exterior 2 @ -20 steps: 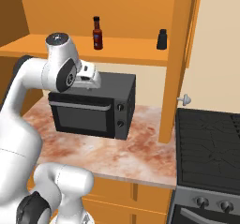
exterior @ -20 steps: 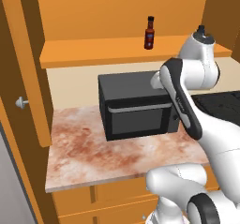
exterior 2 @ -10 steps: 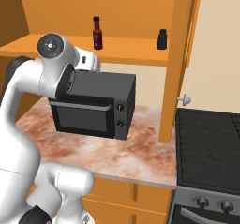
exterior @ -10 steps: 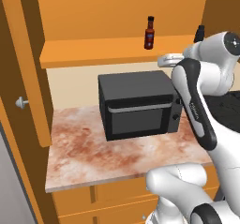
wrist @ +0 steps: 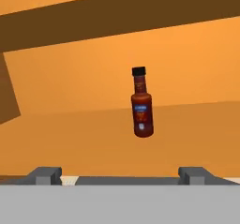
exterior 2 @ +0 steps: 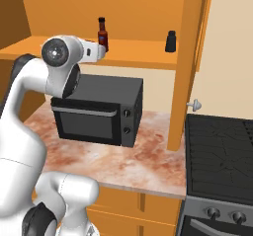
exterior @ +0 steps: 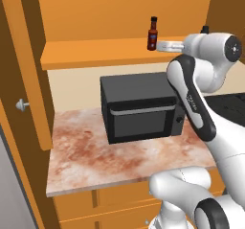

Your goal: Take 2 condiments from the cabinet and move them on the counter near the stove.Make sure the condiments are lined up with each other, next to each other.

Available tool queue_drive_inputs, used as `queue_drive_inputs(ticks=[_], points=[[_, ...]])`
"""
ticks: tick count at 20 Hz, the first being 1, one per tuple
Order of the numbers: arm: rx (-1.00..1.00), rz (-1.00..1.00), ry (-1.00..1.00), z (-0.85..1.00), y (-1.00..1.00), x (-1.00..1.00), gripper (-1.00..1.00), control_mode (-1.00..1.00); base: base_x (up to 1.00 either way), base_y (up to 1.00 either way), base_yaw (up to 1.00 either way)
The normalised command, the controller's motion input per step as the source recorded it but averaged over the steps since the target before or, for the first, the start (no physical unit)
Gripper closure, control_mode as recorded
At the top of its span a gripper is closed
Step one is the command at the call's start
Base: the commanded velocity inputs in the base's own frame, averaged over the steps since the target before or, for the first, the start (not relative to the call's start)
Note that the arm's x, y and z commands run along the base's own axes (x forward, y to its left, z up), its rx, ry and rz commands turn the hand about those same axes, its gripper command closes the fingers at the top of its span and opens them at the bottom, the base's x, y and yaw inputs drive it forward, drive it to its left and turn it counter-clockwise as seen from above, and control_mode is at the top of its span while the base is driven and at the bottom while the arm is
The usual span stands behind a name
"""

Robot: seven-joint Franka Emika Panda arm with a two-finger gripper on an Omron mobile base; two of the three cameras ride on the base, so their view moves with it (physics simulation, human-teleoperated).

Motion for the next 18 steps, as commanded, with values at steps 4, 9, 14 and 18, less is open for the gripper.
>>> queue_drive_inputs(ticks=[4, 9, 14, 18], points=[[0.0, 0.0, -0.11, 0.08, 0.06, 0.12, -1.0, -1.0, 0.0, 0.0, 0.0], [0.0, 0.0, -0.02, 0.03, 0.0, 0.0, -1.0, -1.0, 0.0, 0.0, 0.0], [0.0, 0.0, 0.0, 0.0, 0.0, 0.0, -1.0, -1.0, 0.0, 0.0, 0.0], [0.0, 0.01, 0.0, 0.0, 0.0, 0.06, -1.0, -1.0, 0.0, 0.0, 0.0]])
